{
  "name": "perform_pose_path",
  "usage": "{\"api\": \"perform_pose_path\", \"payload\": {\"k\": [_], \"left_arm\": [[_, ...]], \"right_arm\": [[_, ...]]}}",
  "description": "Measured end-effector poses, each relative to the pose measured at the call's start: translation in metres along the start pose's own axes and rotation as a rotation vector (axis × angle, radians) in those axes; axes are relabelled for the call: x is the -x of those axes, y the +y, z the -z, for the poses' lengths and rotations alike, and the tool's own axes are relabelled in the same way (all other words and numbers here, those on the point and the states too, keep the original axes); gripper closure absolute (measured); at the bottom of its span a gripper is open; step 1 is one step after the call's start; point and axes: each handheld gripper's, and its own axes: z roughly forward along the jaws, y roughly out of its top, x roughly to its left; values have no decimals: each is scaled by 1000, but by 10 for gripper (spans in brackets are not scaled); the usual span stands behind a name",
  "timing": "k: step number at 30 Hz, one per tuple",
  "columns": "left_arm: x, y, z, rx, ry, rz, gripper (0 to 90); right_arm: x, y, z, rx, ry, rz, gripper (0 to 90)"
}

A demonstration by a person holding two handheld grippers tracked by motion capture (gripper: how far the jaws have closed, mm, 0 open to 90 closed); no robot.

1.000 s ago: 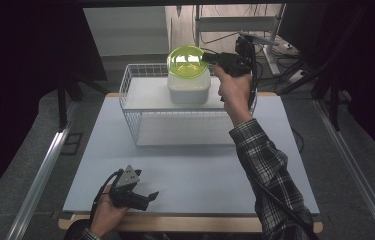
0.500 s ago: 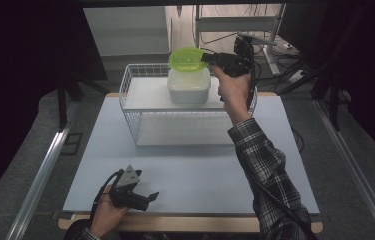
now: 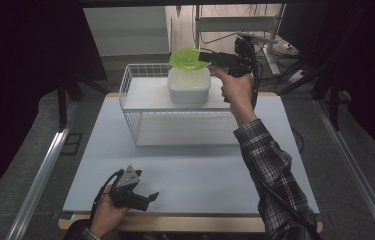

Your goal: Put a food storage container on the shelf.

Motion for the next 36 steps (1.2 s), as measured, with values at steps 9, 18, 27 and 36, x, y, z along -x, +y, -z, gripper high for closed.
{"api": "perform_pose_path", "payload": {"k": [9, 18, 27, 36], "left_arm": [[0, 1, -1, -4, -6, 11, 27], [-3, 1, 1, 13, -27, 51, 26], [-3, 0, 1, 15, -30, 53, 26], [-4, 0, 1, 20, -32, 54, 24]], "right_arm": [[5, -18, 19, -46, 14, 134, 186], [8, -40, 36, -65, 26, 221, 131], [8, -61, 46, -84, 10, 310, 88], [12, -77, 51, -89, -8, 366, 72]]}}
